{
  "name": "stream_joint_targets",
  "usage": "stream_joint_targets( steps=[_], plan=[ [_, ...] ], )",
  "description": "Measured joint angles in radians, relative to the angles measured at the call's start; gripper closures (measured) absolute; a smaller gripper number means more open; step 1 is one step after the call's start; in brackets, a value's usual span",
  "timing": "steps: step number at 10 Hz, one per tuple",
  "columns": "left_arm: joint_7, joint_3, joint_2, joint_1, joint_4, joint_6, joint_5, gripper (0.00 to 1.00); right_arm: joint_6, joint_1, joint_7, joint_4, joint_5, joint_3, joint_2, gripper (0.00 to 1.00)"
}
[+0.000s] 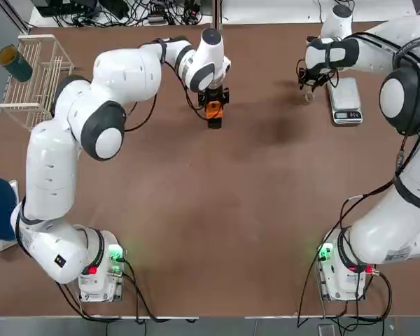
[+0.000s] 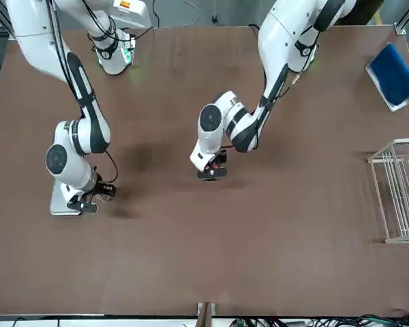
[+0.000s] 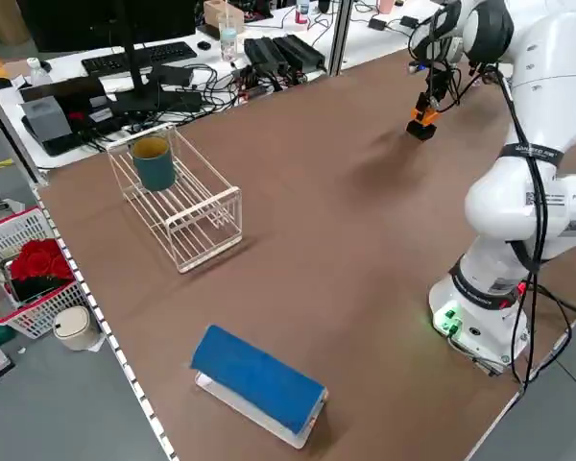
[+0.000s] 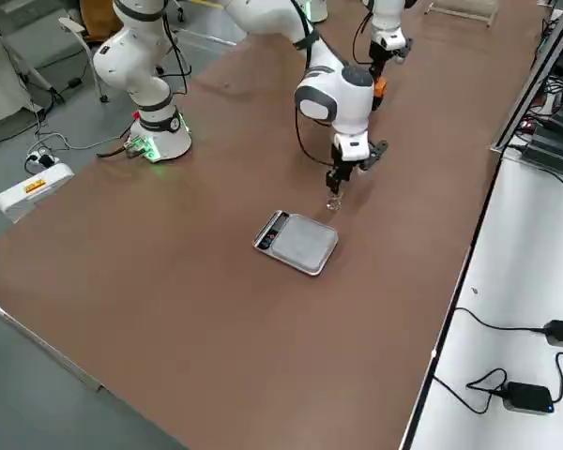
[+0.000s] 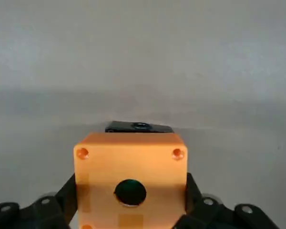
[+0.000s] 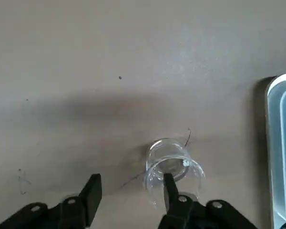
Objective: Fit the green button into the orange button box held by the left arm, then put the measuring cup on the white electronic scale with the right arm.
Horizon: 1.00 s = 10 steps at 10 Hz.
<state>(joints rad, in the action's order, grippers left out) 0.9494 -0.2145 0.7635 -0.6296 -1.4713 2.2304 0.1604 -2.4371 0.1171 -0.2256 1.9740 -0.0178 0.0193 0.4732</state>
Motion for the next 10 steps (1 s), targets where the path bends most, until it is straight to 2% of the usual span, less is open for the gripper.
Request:
stream_joint_targets(
  steps=[10],
  plan=[
    [-0.002, -0.001, 0.012, -0.002, 0.000, 0.004, 0.000, 0.14, -0.032, -0.009, -0.002, 0.006, 0.000, 0.006, 0.002, 0.64]
  ],
)
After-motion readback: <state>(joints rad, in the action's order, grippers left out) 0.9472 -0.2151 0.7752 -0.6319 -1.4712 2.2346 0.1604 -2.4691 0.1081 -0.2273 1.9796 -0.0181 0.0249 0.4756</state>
